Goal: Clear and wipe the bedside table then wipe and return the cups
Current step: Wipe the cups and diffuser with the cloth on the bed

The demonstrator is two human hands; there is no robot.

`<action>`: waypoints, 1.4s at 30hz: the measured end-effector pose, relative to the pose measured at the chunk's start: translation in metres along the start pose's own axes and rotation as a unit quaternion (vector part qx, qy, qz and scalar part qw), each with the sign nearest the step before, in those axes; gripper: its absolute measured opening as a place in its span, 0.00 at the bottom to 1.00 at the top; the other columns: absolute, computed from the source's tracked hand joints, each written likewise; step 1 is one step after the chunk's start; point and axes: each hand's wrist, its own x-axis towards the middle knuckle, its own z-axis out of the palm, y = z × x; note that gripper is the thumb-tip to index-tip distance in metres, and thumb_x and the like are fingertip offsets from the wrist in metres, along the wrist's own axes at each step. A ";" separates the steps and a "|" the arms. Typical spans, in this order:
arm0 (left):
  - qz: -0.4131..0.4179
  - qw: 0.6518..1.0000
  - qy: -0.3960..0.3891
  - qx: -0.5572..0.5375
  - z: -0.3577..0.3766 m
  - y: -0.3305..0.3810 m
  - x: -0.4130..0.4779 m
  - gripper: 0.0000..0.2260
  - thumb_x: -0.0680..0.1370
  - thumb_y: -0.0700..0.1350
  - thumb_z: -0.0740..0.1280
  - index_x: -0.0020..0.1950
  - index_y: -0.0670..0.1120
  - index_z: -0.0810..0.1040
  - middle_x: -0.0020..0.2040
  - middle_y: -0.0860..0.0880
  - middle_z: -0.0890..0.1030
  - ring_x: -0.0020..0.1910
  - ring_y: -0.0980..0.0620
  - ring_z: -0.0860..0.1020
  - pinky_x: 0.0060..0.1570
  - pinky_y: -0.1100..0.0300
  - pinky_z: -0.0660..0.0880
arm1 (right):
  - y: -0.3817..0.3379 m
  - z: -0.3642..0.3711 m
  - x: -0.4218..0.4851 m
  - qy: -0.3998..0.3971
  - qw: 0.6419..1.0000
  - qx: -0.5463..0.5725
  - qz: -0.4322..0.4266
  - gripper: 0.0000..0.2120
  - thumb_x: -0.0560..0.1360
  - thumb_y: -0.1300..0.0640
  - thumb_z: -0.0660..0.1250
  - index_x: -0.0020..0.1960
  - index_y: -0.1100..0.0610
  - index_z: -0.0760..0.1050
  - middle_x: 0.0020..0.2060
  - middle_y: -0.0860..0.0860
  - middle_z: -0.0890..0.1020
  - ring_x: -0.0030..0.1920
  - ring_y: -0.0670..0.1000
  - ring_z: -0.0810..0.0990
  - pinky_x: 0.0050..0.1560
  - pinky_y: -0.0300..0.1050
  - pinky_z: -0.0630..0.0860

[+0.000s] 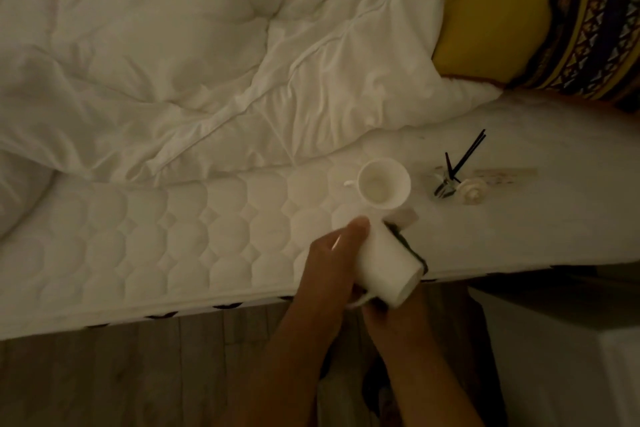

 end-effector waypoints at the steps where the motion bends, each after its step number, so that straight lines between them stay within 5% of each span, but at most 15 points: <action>1: 0.017 0.999 0.027 -0.012 0.007 0.001 0.002 0.05 0.76 0.53 0.66 0.44 0.54 0.78 0.45 0.50 0.81 0.49 0.47 0.80 0.41 0.51 0.80 | 0.005 0.001 -0.001 0.012 0.999 0.017 -0.029 0.23 0.77 0.68 0.66 0.71 0.65 0.67 0.52 0.56 0.79 0.49 0.45 0.85 0.51 0.40 0.81; 3: 0.081 0.995 0.057 -0.014 0.011 0.006 0.009 0.05 0.79 0.52 0.64 0.46 0.55 0.79 0.48 0.51 0.81 0.51 0.49 0.80 0.41 0.55 0.80 | 0.007 0.010 -0.013 0.066 0.995 -0.009 -0.079 0.32 0.66 0.54 0.78 0.68 0.57 0.74 0.55 0.56 0.82 0.57 0.55 0.82 0.60 0.50 0.78; 6: 0.214 0.967 0.060 0.124 -0.005 0.008 0.027 0.06 0.78 0.50 0.65 0.53 0.56 0.79 0.50 0.56 0.80 0.49 0.57 0.79 0.36 0.69 0.76 | 0.011 0.014 -0.018 0.054 0.994 0.096 -0.018 0.08 0.76 0.53 0.66 0.52 0.50 0.83 0.47 0.53 0.86 0.50 0.53 0.84 0.48 0.45 0.82; 7: 0.234 0.950 0.057 0.198 -0.012 0.006 0.033 0.09 0.77 0.51 0.66 0.58 0.56 0.77 0.51 0.57 0.78 0.50 0.58 0.78 0.36 0.72 0.75 | 0.010 0.012 -0.019 0.074 0.992 0.103 -0.017 0.10 0.79 0.54 0.62 0.52 0.50 0.83 0.45 0.53 0.87 0.50 0.53 0.84 0.47 0.44 0.82; 12: 0.334 0.767 0.054 0.546 -0.052 0.001 0.060 0.32 0.68 0.57 0.72 0.70 0.56 0.66 0.61 0.53 0.67 0.57 0.54 0.68 0.52 0.61 0.71 | 0.003 -0.002 -0.009 0.067 0.995 0.073 -0.006 0.14 0.77 0.63 0.67 0.61 0.52 0.76 0.50 0.37 0.83 0.54 0.38 0.80 0.52 0.33 0.75; 15: 0.340 0.689 0.081 0.636 -0.075 0.005 0.079 0.37 0.66 0.58 0.74 0.72 0.54 0.63 0.67 0.49 0.65 0.60 0.48 0.65 0.55 0.55 0.70 | -0.001 0.002 -0.004 0.097 0.990 -0.063 -0.084 0.09 0.76 0.58 0.69 0.54 0.47 0.79 0.51 0.47 0.85 0.55 0.49 0.82 0.59 0.49 0.78; 17: 0.321 0.659 0.101 0.673 -0.084 0.003 0.092 0.38 0.67 0.55 0.74 0.73 0.54 0.61 0.69 0.48 0.64 0.62 0.45 0.65 0.58 0.51 0.71 | 0.001 0.008 0.001 0.096 0.969 -0.189 -0.127 0.09 0.75 0.56 0.70 0.53 0.45 0.78 0.51 0.47 0.83 0.53 0.48 0.81 0.57 0.47 0.77; 20: 0.270 0.665 0.122 0.686 -0.086 0.003 0.104 0.36 0.69 0.50 0.74 0.72 0.54 0.59 0.70 0.46 0.61 0.64 0.41 0.65 0.60 0.46 0.70 | 0.005 0.005 0.005 0.080 0.924 -0.331 -0.173 0.11 0.74 0.53 0.72 0.56 0.48 0.77 0.49 0.45 0.82 0.50 0.40 0.79 0.53 0.39 0.77; 24: 0.234 0.669 0.132 0.693 -0.079 0.006 0.107 0.34 0.71 0.53 0.71 0.72 0.54 0.57 0.72 0.44 0.57 0.71 0.39 0.59 0.68 0.37 0.61 | 0.004 0.001 0.013 0.074 0.906 -0.381 -0.172 0.12 0.73 0.49 0.72 0.55 0.51 0.78 0.47 0.45 0.83 0.49 0.43 0.81 0.54 0.48 0.81; 27: 0.250 0.648 0.151 0.704 -0.062 0.012 0.102 0.30 0.74 0.57 0.67 0.72 0.51 0.61 0.74 0.44 0.57 0.75 0.41 0.54 0.72 0.36 0.50 | -0.004 -0.001 0.014 0.068 0.901 -0.383 -0.191 0.09 0.73 0.51 0.72 0.51 0.46 0.75 0.45 0.41 0.80 0.46 0.38 0.79 0.48 0.33 0.76; 32: 0.410 0.686 0.043 0.600 -0.006 0.015 0.107 0.20 0.74 0.47 0.70 0.65 0.48 0.72 0.65 0.47 0.72 0.65 0.46 0.70 0.67 0.50 0.68 | -0.018 -0.020 0.019 0.057 0.888 -0.413 -0.194 0.09 0.74 0.51 0.71 0.50 0.45 0.73 0.44 0.41 0.79 0.45 0.38 0.78 0.40 0.24 0.72; 36: 0.349 0.630 -0.035 0.693 0.031 0.006 0.128 0.39 0.71 0.54 0.73 0.76 0.56 0.55 0.77 0.46 0.54 0.76 0.42 0.54 0.72 0.42 0.58 | -0.024 -0.042 0.029 0.066 0.892 -0.403 -0.194 0.12 0.74 0.50 0.71 0.55 0.46 0.73 0.47 0.42 0.79 0.51 0.43 0.78 0.54 0.35 0.74; 38: 0.326 0.610 -0.042 0.721 0.037 0.003 0.138 0.38 0.70 0.54 0.74 0.74 0.58 0.57 0.76 0.46 0.55 0.74 0.42 0.56 0.69 0.40 0.63 | -0.028 -0.051 0.033 0.063 0.899 -0.390 -0.191 0.12 0.74 0.50 0.71 0.56 0.47 0.74 0.48 0.43 0.80 0.52 0.44 0.79 0.56 0.38 0.75; 40: 0.321 0.618 -0.031 0.717 0.040 0.005 0.143 0.35 0.69 0.53 0.74 0.71 0.58 0.61 0.71 0.47 0.61 0.68 0.43 0.62 0.63 0.40 0.71 | -0.033 -0.057 0.035 0.056 0.901 -0.388 -0.188 0.13 0.74 0.51 0.72 0.57 0.47 0.75 0.48 0.41 0.79 0.51 0.39 0.78 0.53 0.30 0.74; 42: 0.306 0.672 -0.016 0.674 0.041 0.007 0.143 0.32 0.69 0.53 0.73 0.69 0.57 0.63 0.66 0.48 0.65 0.63 0.44 0.65 0.58 0.44 0.74 | -0.038 -0.059 0.036 0.046 0.900 -0.389 -0.191 0.12 0.74 0.52 0.72 0.55 0.45 0.73 0.47 0.37 0.78 0.49 0.35 0.77 0.46 0.20 0.71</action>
